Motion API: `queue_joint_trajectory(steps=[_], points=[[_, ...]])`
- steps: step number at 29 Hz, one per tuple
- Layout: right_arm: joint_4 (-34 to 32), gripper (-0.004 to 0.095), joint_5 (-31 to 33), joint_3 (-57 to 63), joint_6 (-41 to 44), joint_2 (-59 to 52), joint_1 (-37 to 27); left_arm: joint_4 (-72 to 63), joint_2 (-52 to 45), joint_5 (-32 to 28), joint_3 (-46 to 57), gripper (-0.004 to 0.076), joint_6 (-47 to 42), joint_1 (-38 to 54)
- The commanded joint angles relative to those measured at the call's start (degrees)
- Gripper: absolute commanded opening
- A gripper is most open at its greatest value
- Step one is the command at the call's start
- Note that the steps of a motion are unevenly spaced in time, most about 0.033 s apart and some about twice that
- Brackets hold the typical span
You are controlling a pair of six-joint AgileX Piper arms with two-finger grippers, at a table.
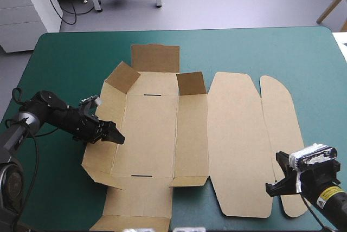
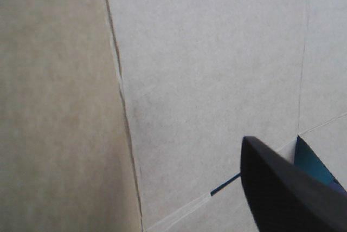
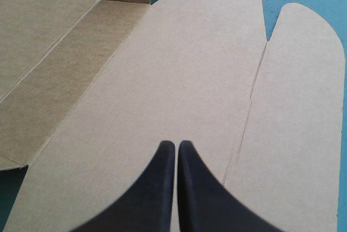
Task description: Fold the box
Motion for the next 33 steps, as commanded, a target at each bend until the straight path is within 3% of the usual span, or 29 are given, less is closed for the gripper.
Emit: queue_joint_trajectory(steps=[1,5,11,22,28,33], points=[[-0.8,0.0000,-4.3,-1.6,-0.4,0.4,-0.3,-3.2,-2.1,6.3,-0.9,0.0455,-0.4,-0.3],[-0.8,0.0000,-4.3,-1.6,-0.4,0.4,-0.3,-2.8,-2.1,6.2,-1.2,0.0323,-0.4,-0.3],[-0.8,0.0000,-4.3,-1.3,-0.4,0.4,-0.3,-2.8,-2.1,5.4,-1.2,-0.0013,1.6,-0.3],[-0.3,0.0000,-4.3,-1.2,-0.4,0.4,-0.3,1.6,-2.1,4.0,-3.8,-0.0010,0.7,-0.3],[-0.5,0.0000,-5.2,-1.2,-0.4,0.4,-0.3,12.0,-1.7,6.3,-16.1,-0.0010,-3.2,-1.2],[-0.9,0.0000,-5.3,-1.2,-0.8,0.4,-0.3,30.0,-0.4,5.9,-29.8,-0.0010,-2.3,-8.9]])
